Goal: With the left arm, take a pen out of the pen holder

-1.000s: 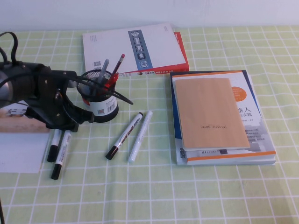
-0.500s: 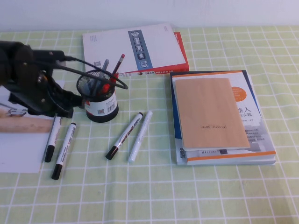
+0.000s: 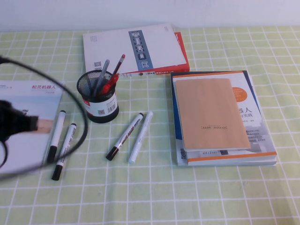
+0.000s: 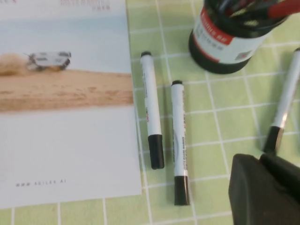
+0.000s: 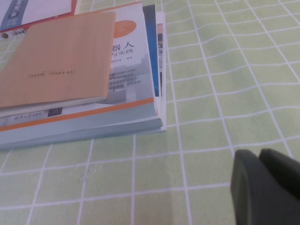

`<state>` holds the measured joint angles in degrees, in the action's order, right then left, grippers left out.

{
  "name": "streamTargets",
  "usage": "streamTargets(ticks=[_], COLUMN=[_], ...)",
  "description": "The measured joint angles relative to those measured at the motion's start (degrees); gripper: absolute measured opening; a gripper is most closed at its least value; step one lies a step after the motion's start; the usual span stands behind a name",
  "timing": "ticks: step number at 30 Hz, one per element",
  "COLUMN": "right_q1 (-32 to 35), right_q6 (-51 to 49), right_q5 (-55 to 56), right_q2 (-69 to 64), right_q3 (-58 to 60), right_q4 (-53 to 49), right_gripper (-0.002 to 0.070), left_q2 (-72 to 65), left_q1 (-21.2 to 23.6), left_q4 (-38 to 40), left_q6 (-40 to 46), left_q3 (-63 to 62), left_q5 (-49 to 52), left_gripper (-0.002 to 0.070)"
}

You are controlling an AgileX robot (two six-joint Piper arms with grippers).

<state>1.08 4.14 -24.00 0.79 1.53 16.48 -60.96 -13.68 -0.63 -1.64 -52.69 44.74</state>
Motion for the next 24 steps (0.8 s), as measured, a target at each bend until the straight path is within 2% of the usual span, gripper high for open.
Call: streamTargets(ticks=[5, 10, 19, 24], right_q1=[0.00, 0.00, 0.00, 0.00], right_q6=[0.00, 0.00, 0.00, 0.00], right_q5=[0.00, 0.00, 0.00, 0.00], right_q2=[0.00, 0.00, 0.00, 0.00], right_q3=[0.00, 0.00, 0.00, 0.00], right_q4=[0.00, 0.00, 0.00, 0.10], right_gripper=[-0.0013, -0.0013, -0.0013, -0.0013], left_q2=[14.22, 21.93, 23.57, 25.12], left_q1=[0.00, 0.00, 0.00, 0.00], left_q4=[1.09, 1.78, -1.21, -4.22], left_q6=[-2.04, -3.06, -3.29, -3.67], left_q3=[9.45, 18.48, 23.80, 25.30], left_q5=[-1.23, -1.37, -1.46, -11.67], left_gripper=[0.0000, 0.0000, 0.0000, 0.0000])
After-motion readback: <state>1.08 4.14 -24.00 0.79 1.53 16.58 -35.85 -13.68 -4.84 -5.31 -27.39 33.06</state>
